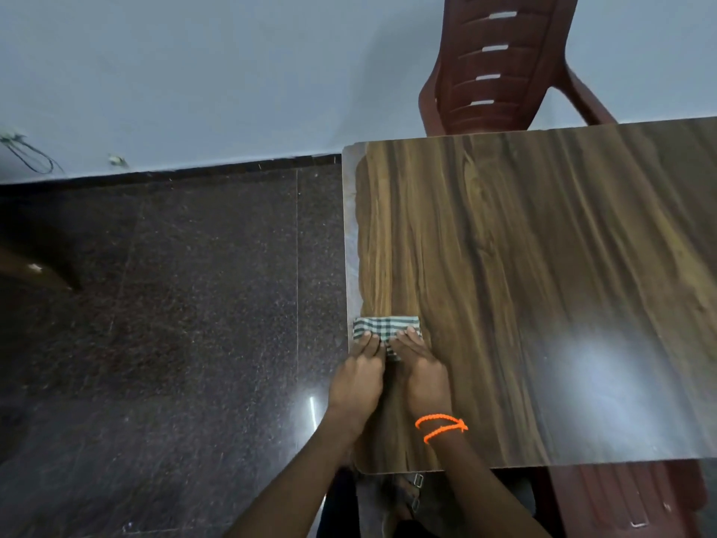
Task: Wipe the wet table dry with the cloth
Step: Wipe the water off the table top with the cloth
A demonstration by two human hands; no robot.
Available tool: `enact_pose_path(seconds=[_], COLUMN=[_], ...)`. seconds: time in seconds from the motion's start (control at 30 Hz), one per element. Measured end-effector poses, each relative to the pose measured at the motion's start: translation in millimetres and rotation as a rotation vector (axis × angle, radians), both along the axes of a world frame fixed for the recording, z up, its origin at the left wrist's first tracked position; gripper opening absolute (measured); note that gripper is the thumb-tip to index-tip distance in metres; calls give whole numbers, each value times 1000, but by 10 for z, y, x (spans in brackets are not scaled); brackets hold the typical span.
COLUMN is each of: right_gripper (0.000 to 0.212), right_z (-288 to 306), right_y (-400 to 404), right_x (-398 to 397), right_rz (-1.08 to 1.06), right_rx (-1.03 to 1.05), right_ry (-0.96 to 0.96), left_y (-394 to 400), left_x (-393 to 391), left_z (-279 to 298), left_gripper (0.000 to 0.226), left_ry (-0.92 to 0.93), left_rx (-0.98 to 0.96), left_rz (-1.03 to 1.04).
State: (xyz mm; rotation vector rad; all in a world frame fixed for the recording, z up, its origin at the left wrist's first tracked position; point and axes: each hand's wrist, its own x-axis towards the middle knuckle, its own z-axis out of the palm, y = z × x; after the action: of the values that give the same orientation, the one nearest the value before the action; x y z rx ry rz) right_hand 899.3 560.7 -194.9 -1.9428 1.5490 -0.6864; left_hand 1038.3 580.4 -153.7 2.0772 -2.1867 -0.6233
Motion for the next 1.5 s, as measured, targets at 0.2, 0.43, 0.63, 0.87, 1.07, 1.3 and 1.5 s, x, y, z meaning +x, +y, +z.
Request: enact_pose_path(seconds=[0.2, 0.43, 0.63, 0.87, 1.07, 1.3, 1.5], right_gripper=[44, 42, 44, 39, 37, 41, 42], right_z=[18, 57, 149, 188, 170, 166, 146], right_y=[-450, 82, -191, -1014, -738, -531, -1295], right_x=[461, 467, 198, 650, 891, 453, 517], right_rz=[-53, -1, -154, -226, -114, -72, -219], right_rx=[-18, 65, 46, 20, 3, -2, 18], right_ry=[-37, -35, 5, 5, 10, 31, 27], left_y=[-450, 76, -406, -1241, -992, -792, -1602], left_x=[311, 404, 238, 484, 831, 590, 512], left_z=[20, 9, 138, 64, -24, -52, -11], left_gripper=[32, 29, 49, 32, 30, 37, 39], left_ry=[-27, 36, 46, 22, 16, 81, 47], left_rx=[13, -31, -65, -38, 2, -29, -92], left_rz=[89, -62, -233, -98, -125, -231, -211])
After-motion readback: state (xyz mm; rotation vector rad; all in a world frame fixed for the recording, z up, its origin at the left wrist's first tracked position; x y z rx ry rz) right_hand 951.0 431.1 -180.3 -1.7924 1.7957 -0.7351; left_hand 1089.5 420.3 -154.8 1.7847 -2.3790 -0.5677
